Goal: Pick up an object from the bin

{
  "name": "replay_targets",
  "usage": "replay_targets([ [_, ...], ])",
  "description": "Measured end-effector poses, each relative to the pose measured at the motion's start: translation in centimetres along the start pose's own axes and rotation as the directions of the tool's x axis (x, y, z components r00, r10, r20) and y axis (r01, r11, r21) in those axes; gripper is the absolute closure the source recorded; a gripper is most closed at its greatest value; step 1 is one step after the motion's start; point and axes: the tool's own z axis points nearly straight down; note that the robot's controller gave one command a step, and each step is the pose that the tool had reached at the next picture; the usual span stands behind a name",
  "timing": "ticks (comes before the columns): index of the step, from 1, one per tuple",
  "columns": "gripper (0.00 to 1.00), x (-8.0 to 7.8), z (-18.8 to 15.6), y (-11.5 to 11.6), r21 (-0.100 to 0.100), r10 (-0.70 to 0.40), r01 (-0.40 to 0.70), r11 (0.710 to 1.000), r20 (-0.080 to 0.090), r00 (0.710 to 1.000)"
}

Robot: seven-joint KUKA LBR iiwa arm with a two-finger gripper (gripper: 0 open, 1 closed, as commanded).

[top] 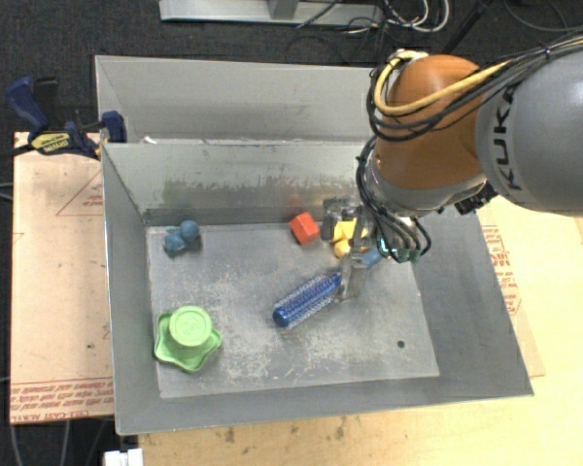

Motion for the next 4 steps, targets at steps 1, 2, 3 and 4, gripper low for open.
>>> replay_targets([
  [1,0.00,-1.2,13.8,-1.0,-0.001,0.068,-0.068,0.998,0.001,0.998],
  [2,1.00,-1.3,13.3,-1.0,-0.001,0.069,-0.069,0.998,0.006,0.998],
  [3,1.00,-0.7,8.7,-2.2,0.001,-0.108,0.108,0.994,0.009,0.994],
  [4,1.00,-1.0,-0.8,-0.6,0.000,-0.082,0.082,0.997,0.017,0.996],
])
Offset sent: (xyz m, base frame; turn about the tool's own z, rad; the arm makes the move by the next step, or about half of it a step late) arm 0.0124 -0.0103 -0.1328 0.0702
